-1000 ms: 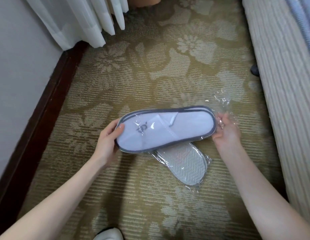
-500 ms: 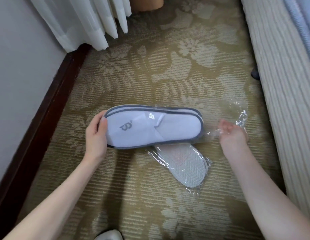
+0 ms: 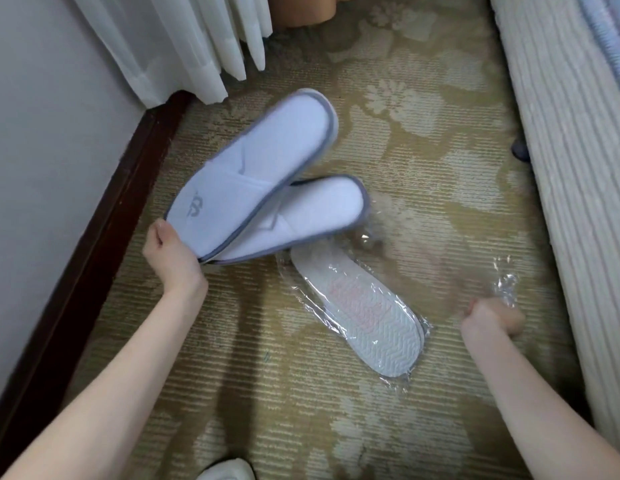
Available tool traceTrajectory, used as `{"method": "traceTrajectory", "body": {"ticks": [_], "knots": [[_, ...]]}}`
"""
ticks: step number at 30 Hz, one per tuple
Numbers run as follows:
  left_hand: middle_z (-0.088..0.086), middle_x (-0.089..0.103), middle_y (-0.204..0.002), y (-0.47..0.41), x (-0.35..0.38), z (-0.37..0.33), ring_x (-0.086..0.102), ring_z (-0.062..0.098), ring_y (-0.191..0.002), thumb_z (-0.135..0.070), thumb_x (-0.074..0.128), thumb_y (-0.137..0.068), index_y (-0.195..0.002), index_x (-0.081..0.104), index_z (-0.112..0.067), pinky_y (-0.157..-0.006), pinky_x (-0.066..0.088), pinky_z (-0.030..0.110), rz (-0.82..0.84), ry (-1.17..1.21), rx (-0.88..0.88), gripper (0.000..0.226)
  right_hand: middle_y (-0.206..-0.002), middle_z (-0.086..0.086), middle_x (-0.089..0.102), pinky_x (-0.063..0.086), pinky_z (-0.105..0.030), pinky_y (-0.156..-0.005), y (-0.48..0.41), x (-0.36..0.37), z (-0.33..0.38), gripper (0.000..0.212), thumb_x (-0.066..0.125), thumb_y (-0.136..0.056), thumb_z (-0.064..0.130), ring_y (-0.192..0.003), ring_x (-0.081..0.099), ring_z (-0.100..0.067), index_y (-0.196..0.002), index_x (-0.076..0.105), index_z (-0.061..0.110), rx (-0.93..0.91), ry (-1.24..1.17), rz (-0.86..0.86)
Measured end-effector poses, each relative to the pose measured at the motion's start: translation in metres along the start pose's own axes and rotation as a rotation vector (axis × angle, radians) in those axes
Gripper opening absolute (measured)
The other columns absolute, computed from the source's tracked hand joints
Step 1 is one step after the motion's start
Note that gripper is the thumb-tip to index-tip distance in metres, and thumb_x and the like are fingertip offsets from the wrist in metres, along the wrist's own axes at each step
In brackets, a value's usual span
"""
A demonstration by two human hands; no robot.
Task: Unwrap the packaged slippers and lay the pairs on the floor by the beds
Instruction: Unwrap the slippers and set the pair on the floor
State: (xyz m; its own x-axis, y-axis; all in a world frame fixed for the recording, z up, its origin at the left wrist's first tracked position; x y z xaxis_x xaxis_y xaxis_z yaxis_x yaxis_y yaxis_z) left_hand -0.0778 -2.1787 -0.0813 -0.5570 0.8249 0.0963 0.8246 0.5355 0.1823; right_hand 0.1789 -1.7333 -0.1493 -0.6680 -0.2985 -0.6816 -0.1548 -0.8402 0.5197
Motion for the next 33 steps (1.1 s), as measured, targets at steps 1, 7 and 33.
{"method": "traceTrajectory", "body": {"ticks": [1, 7, 33], "knots": [[-0.005, 0.064, -0.084, -0.001, -0.002, 0.003, 0.063, 0.001, -0.069, -0.017, 0.037, -0.101, -0.077, 0.058, -0.020, -0.075, 0.050, 0.019, -0.029, 0.028, -0.034, 0.031, -0.129, -0.001, 0.060, 0.048, -0.016, -0.078, -0.001, -0.001, 0.010, 0.033, 0.044, -0.095, 0.012, -0.120, 0.056, -0.018, -0.124, 0.060, 0.013, -0.164, 0.250, -0.034], [0.003, 0.065, -0.113, -0.002, 0.010, 0.007, 0.064, 0.020, -0.106, -0.024, 0.033, -0.102, -0.106, 0.055, -0.019, -0.100, 0.049, 0.038, -0.021, 0.042, -0.136, 0.023, -0.080, -0.016, 0.065, 0.041, -0.017, -0.042, 0.012, 0.033, -0.007, 0.034, 0.044, -0.087, -0.005, -0.047, 0.058, -0.009, -0.118, 0.058, -0.007, -0.063, -0.392, 0.256], [-0.002, 0.057, -0.096, 0.087, 0.110, 0.037, 0.054, 0.012, -0.085, -0.034, 0.062, -0.089, -0.098, 0.050, -0.018, -0.076, 0.045, 0.027, 0.507, -0.311, -0.102, 0.022, -0.105, -0.007, 0.070, 0.051, -0.035, -0.092, 0.132, 0.081, 0.081, 0.012, 0.055, -0.094, 0.007, -0.094, 0.068, -0.018, -0.102, 0.056, 0.014, -0.253, -0.667, 0.959]]}}
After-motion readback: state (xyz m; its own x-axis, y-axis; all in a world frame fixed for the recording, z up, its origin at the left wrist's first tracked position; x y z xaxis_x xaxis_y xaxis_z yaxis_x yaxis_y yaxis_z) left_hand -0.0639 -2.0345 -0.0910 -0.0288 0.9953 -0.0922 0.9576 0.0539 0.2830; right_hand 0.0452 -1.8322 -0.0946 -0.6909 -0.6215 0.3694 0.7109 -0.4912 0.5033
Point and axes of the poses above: each hand's wrist, its own y-axis away from the middle knuckle, its own x-axis out of the palm, z = x × y, the point moved 7 cm from there along -y, towards the middle knuckle
